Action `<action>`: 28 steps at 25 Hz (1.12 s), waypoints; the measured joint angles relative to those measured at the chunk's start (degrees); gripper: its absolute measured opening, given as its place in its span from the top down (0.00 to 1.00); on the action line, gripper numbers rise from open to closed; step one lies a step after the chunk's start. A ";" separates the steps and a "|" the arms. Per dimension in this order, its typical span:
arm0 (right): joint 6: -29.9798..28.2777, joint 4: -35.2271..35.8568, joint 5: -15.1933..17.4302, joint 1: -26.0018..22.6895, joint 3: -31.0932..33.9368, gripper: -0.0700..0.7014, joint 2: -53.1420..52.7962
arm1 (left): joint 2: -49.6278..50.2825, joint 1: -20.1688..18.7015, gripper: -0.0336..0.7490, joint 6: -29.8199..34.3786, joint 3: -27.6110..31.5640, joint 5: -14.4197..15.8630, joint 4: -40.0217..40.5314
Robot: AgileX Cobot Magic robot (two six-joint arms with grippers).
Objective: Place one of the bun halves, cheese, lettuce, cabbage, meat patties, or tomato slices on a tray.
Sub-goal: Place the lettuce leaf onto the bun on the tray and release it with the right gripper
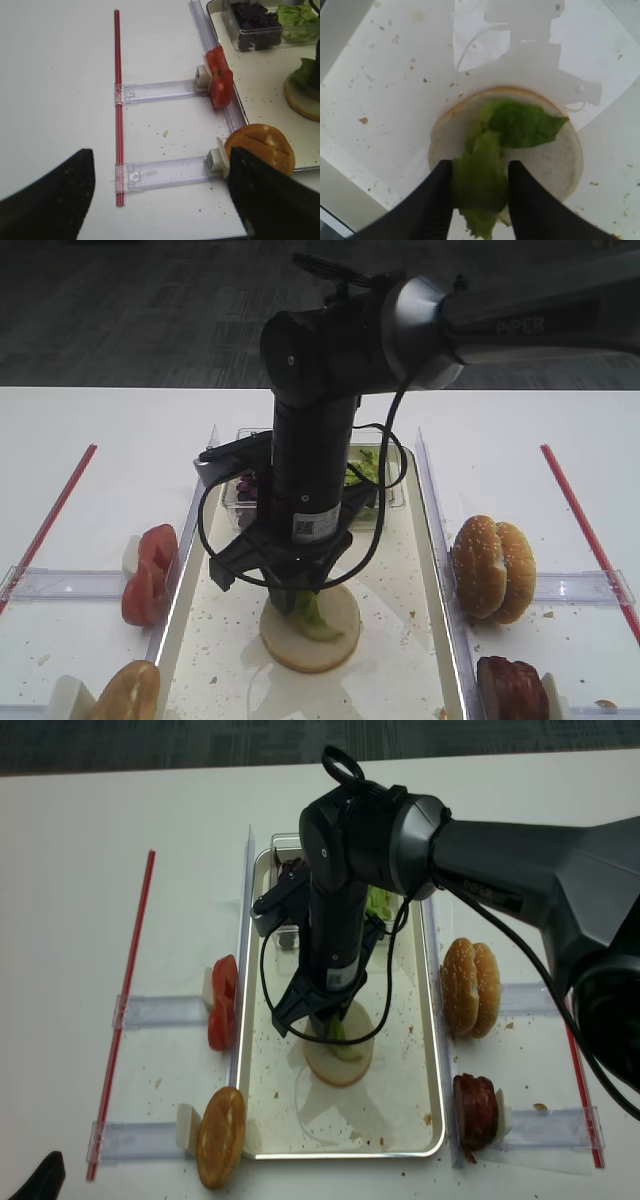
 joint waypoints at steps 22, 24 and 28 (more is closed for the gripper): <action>-0.23 -1.92 0.88 0.12 -0.10 0.09 0.00 | 0.00 0.00 0.31 0.00 0.00 0.00 0.00; -0.23 -1.92 1.10 0.12 -0.10 0.09 0.00 | 0.00 0.00 0.31 0.00 0.00 0.00 0.00; -0.23 -1.92 2.42 0.12 -0.10 0.09 0.00 | 0.00 0.00 0.31 0.00 0.00 0.00 0.00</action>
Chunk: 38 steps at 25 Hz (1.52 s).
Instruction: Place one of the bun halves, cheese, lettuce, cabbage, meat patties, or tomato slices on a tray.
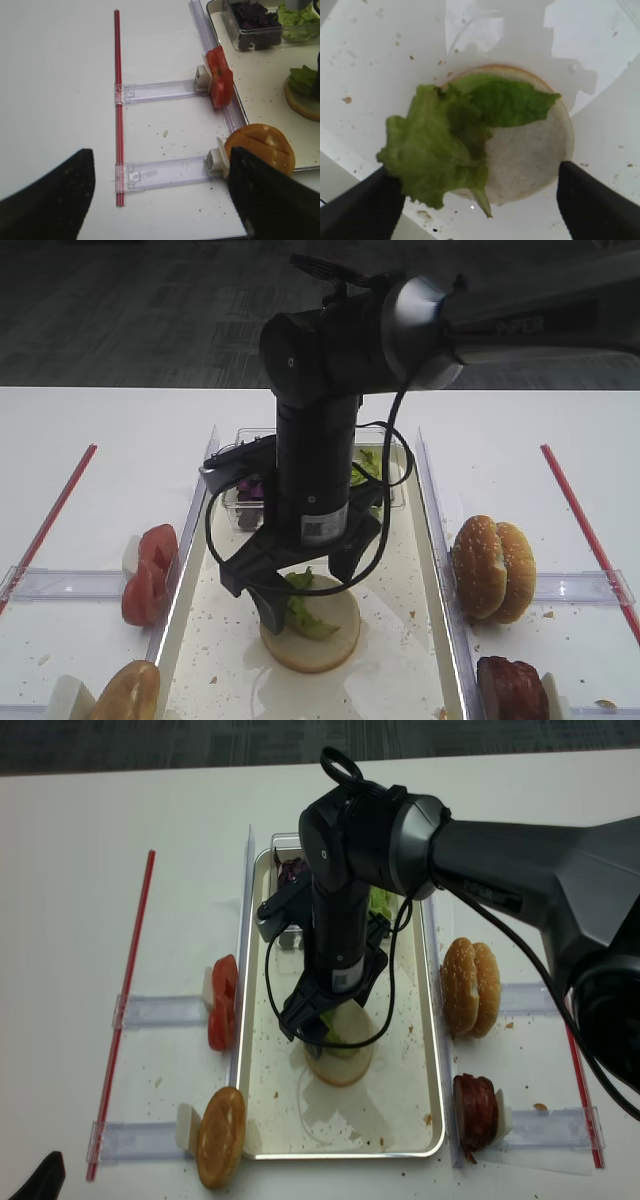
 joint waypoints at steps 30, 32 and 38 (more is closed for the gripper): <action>1.28 -1.00 3.60 0.00 -10.82 0.09 0.00 | 0.00 0.00 0.31 0.00 0.00 0.00 0.00; 1.28 -1.55 3.63 0.00 -10.82 0.09 0.00 | 0.00 0.00 0.31 0.00 0.00 0.00 0.00; 1.52 -1.71 3.63 -0.65 -11.04 0.09 0.00 | 0.00 0.00 0.31 0.00 0.00 0.00 0.00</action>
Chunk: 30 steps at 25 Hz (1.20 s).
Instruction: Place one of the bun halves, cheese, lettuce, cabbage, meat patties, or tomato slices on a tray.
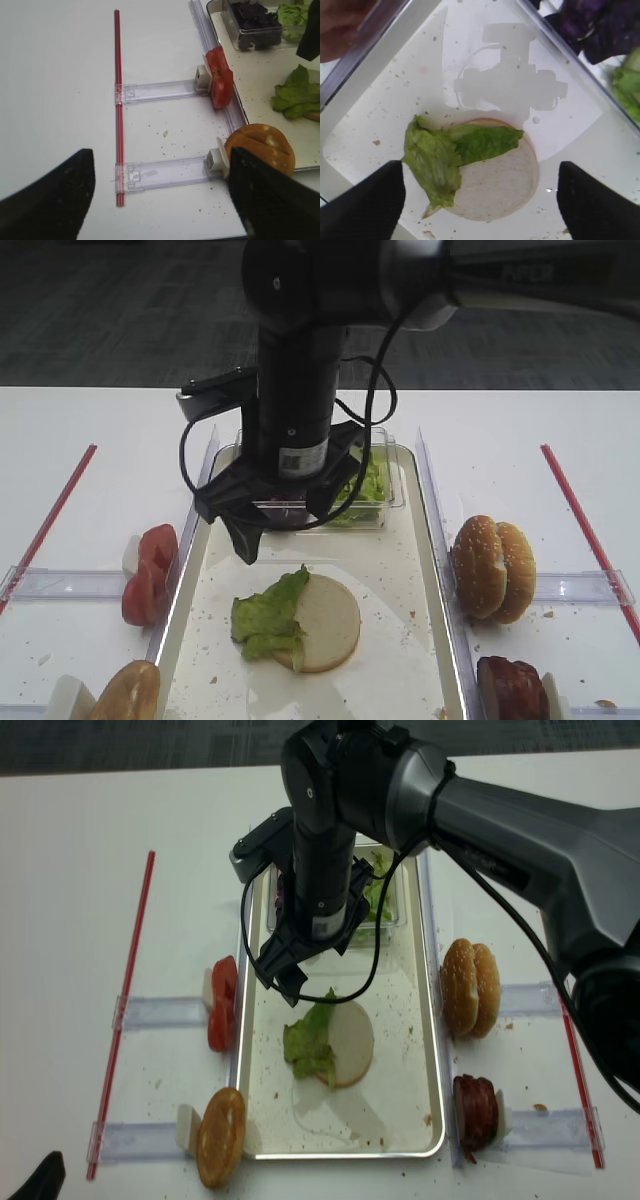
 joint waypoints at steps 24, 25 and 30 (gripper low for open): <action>3.06 -2.21 0.44 -23.40 -1.55 0.09 -4.30 | 0.00 0.00 0.31 0.00 0.00 0.00 0.00; 3.33 -2.53 0.54 -24.06 -1.55 0.09 -4.30 | 0.00 0.00 0.31 0.00 0.00 0.00 0.00; 4.22 -4.02 0.64 -27.29 -1.55 0.10 -4.30 | 0.00 0.00 0.31 0.00 0.00 0.00 0.00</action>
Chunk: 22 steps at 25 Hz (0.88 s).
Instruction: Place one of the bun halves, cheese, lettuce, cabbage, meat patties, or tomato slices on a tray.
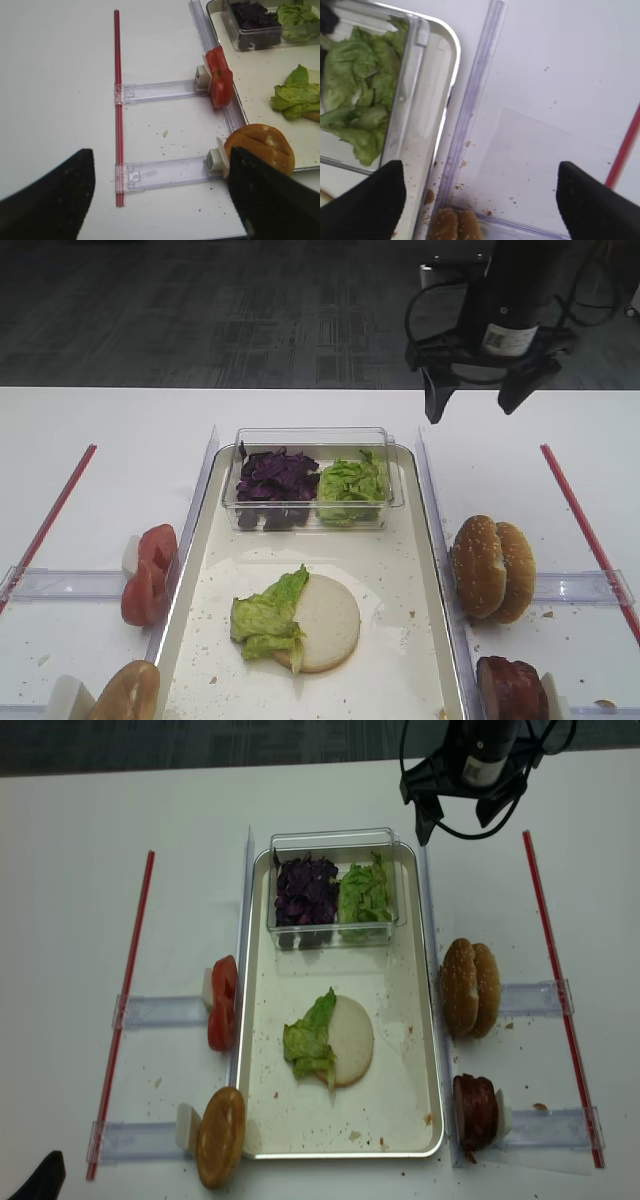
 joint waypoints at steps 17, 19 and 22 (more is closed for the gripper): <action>0.55 -4.00 0.00 -9.82 0.00 0.10 0.00 | 0.00 0.00 0.31 0.00 0.00 0.00 0.00; 0.55 -4.31 0.11 -10.83 0.00 0.10 0.00 | 0.00 0.00 0.31 0.00 0.00 0.00 0.00; 0.55 -4.75 0.11 -12.68 0.00 0.10 0.00 | 0.00 0.00 0.31 0.00 0.00 0.00 0.00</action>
